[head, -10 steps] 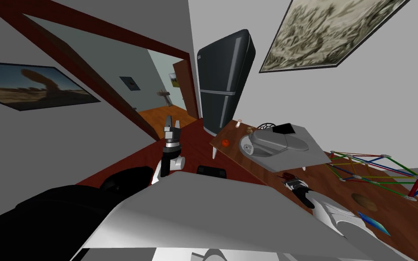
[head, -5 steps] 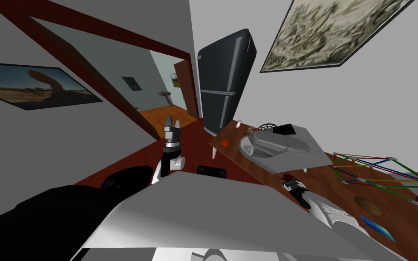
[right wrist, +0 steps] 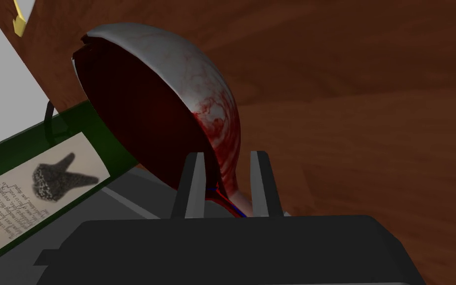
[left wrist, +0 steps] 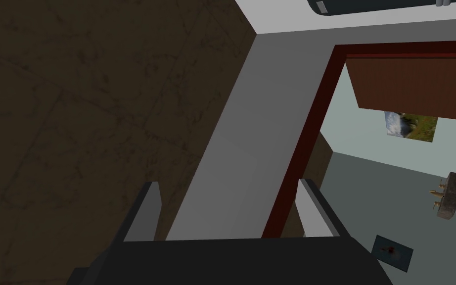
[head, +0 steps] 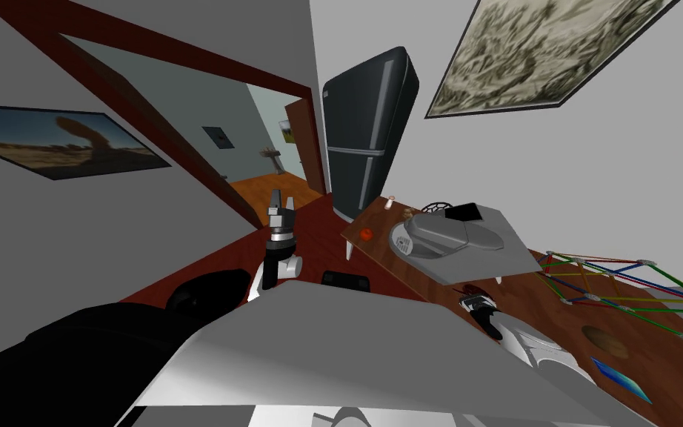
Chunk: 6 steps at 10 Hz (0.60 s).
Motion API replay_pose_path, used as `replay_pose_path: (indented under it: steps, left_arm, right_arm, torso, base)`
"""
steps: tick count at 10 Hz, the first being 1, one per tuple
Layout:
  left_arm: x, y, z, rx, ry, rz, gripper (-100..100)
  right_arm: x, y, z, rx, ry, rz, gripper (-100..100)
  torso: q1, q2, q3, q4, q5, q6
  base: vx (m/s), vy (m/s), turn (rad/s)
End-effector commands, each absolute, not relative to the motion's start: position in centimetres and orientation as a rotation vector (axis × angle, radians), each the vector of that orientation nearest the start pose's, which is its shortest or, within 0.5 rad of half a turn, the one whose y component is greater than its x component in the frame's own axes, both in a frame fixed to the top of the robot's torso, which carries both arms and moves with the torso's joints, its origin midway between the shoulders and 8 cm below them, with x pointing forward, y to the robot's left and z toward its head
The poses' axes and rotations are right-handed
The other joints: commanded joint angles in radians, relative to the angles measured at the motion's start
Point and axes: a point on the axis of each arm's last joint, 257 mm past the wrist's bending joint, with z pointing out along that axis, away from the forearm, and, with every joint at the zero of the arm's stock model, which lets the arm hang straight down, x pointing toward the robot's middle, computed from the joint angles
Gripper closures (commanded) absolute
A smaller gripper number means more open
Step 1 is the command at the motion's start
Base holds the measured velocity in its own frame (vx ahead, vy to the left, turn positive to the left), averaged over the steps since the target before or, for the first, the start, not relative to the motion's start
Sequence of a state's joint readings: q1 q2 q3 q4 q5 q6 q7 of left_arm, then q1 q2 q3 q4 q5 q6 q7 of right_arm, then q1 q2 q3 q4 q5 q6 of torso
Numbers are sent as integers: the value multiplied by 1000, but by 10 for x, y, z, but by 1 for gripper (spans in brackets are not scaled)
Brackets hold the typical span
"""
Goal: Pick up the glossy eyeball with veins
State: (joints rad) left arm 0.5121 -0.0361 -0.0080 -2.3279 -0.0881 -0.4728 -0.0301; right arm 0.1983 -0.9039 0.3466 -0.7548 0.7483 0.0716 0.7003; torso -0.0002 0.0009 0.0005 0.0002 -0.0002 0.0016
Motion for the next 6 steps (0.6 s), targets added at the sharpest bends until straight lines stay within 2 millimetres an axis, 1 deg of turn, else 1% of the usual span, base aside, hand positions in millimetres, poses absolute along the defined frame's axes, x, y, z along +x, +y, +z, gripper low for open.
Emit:
replay_pose_path:
  steps: [1,2,3,4,5,6]
  left_arm:
    - [340,271,36,-611,633,-1221,0]
    - [340,271,36,-611,633,-1221,0]
    - [340,271,36,-611,633,-1221,0]
    - [340,271,36,-611,633,-1221,0]
    - [340,271,36,-611,633,-1221,0]
    - [340,271,36,-611,633,-1221,0]
  right_arm:
    - [202,-706,-475,-675,2539,-969,100]
    - [202,-706,-475,-675,2539,-969,100]
    - [202,-706,-475,-675,2539,-969,0]
    - [201,-715,-466,-685,2535,-965,100]
    - [202,-711,-470,-679,2536,-970,100]
    - [201,-712,-470,-681,2537,-969,0]
  torso:
    - [0,0,0,0,0,0]
    - [0,0,0,0,0,0]
    - [0,0,0,0,0,0]
    - [0,0,0,0,0,0]
    - [3,0,0,0,1,1]
    - [3,0,0,0,1,0]
  base:
    - [0,0,0]
    - [0,0,0]
    - [0,0,0]
    - [15,52,-79]
    - [9,33,-36]
    - [0,0,0]
